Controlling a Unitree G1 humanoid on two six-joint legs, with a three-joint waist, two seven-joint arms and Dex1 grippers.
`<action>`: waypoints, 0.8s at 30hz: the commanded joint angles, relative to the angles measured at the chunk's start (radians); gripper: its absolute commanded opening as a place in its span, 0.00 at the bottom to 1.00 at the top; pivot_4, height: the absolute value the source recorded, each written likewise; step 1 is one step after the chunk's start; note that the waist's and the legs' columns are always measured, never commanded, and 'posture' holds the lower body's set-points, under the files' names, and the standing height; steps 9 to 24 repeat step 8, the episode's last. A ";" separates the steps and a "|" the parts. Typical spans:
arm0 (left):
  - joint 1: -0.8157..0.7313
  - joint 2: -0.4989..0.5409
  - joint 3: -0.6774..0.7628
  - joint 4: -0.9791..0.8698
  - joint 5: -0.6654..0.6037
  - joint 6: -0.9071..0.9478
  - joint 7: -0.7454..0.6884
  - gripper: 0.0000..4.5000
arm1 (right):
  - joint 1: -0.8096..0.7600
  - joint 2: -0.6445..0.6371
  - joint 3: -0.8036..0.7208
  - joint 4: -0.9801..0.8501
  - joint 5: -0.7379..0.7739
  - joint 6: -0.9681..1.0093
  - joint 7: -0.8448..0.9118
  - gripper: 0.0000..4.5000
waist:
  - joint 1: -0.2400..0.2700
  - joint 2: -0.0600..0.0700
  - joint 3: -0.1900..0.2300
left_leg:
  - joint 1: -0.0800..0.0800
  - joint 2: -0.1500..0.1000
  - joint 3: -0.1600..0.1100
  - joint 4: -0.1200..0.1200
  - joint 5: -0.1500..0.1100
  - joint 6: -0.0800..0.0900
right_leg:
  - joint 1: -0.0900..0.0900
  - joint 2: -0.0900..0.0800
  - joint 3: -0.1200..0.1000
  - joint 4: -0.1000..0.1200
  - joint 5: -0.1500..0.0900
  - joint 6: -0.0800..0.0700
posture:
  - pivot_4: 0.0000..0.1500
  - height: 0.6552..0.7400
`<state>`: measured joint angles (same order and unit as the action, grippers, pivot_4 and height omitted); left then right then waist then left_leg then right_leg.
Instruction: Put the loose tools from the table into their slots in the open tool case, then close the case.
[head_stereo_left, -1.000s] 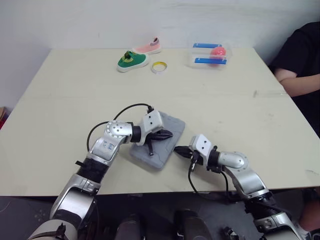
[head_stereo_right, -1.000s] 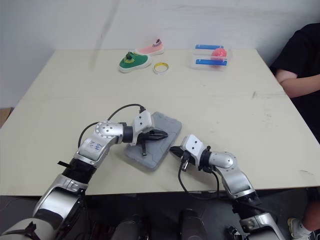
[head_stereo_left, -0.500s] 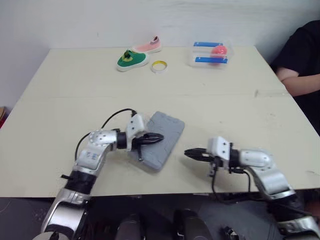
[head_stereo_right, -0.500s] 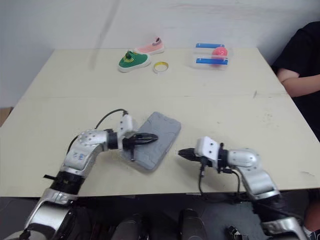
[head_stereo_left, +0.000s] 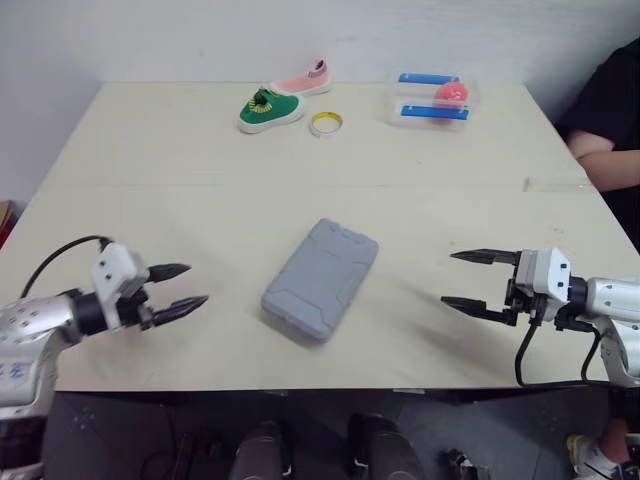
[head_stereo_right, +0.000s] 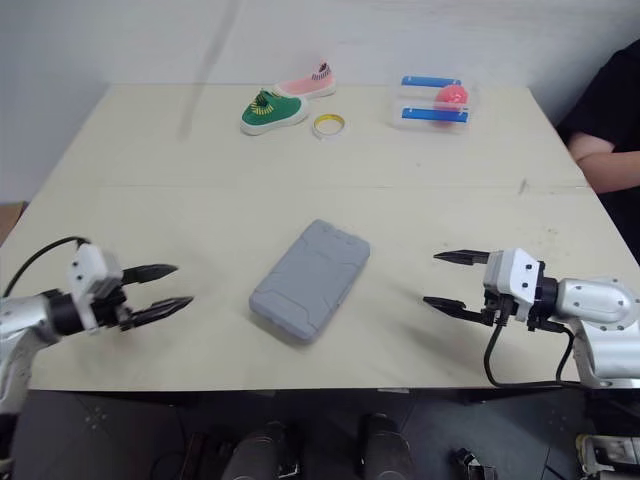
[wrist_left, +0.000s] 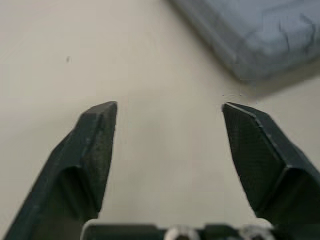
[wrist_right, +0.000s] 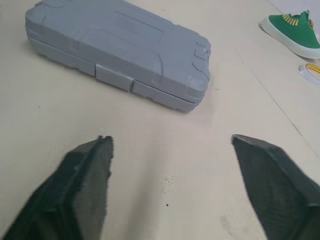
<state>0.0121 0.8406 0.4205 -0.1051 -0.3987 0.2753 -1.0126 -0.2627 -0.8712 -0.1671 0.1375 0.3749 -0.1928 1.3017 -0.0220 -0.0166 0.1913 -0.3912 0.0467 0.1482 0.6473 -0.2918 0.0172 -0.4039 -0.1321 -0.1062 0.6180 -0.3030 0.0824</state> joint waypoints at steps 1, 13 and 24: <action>0.033 -0.009 0.094 -0.062 0.012 -0.041 0.075 0.99 | -0.049 -0.058 -0.046 0.040 0.004 -0.020 0.025 1.00 | 0.004 0.000 0.000 | 0.000 0.000 0.000 0.000 -0.002 0.000 | 0.000 0.000 0.000 0.000 0.000 0.000 | 1.00 1.00; 0.043 -0.048 0.071 -0.116 0.052 -0.104 0.162 0.99 | -0.119 -0.044 -0.013 0.092 -0.002 -0.007 0.005 1.00 | 0.003 0.001 0.000 | -0.001 0.001 0.000 -0.002 -0.002 -0.001 | -0.003 0.001 0.001 0.001 0.000 -0.001 | 1.00 1.00; 0.043 -0.048 0.071 -0.116 0.052 -0.104 0.162 0.99 | -0.119 -0.044 -0.013 0.092 -0.002 -0.007 0.005 1.00 | 0.003 0.001 0.000 | -0.001 0.001 0.000 -0.002 -0.002 -0.001 | -0.003 0.001 0.001 0.001 0.000 -0.001 | 1.00 1.00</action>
